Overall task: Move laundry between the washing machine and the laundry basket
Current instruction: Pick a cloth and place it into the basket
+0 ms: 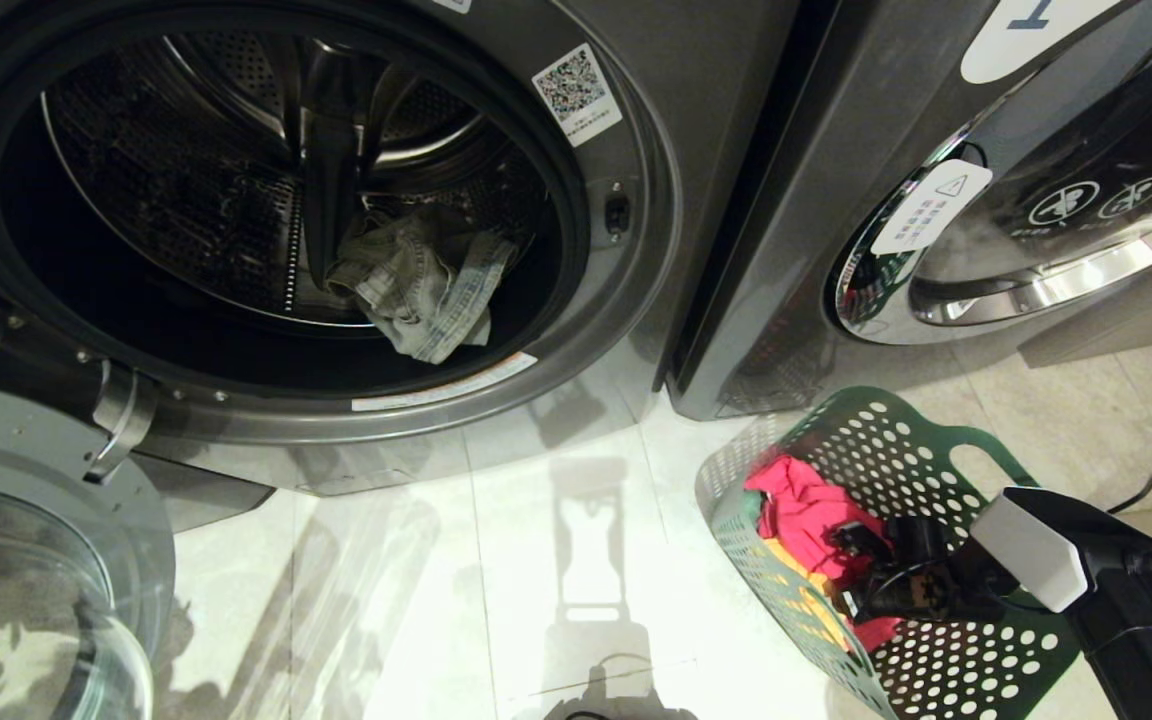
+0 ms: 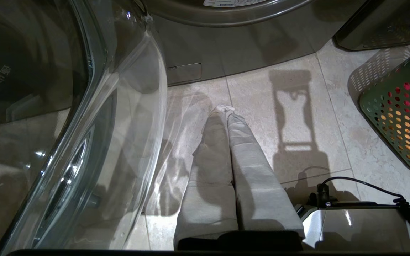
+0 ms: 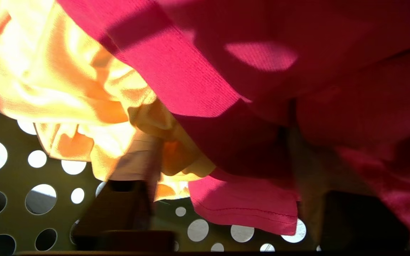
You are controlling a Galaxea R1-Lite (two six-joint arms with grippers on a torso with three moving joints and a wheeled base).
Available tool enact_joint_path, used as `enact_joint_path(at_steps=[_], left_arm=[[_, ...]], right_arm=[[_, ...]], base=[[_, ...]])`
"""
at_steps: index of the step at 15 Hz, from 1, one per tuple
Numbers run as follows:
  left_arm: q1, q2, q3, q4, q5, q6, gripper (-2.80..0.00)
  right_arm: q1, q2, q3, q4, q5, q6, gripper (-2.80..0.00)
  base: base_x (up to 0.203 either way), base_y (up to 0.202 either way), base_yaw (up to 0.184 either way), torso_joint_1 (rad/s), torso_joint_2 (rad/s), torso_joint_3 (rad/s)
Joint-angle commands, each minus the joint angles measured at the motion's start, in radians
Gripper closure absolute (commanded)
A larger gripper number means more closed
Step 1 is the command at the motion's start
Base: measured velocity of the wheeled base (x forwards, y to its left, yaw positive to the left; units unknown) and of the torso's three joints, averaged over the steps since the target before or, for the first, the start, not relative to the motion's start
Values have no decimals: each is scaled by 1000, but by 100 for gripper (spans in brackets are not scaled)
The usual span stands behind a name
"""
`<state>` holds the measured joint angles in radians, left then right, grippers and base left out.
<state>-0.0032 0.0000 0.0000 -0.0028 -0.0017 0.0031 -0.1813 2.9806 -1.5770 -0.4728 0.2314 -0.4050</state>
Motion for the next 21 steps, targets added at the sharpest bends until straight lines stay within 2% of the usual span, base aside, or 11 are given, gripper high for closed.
enact_joint_path(at_steps=[1, 8, 12, 21], left_arm=[[0, 1, 0, 0, 0, 0, 0], [0, 2, 0, 0, 0, 0, 0], [0, 0, 0, 0, 0, 0, 0], [0, 2, 0, 0, 0, 0, 0]], right_arm=[[0, 1, 0, -3, 2, 3, 0], [0, -9, 6, -3, 3, 3, 0], [0, -70, 55, -3, 5, 5, 0], [2, -532, 496, -39, 48, 10, 0]], base=[[0, 0, 0, 0, 0, 0], [0, 0, 0, 0, 0, 0], [0, 0, 0, 0, 0, 0], [0, 0, 0, 0, 0, 0]])
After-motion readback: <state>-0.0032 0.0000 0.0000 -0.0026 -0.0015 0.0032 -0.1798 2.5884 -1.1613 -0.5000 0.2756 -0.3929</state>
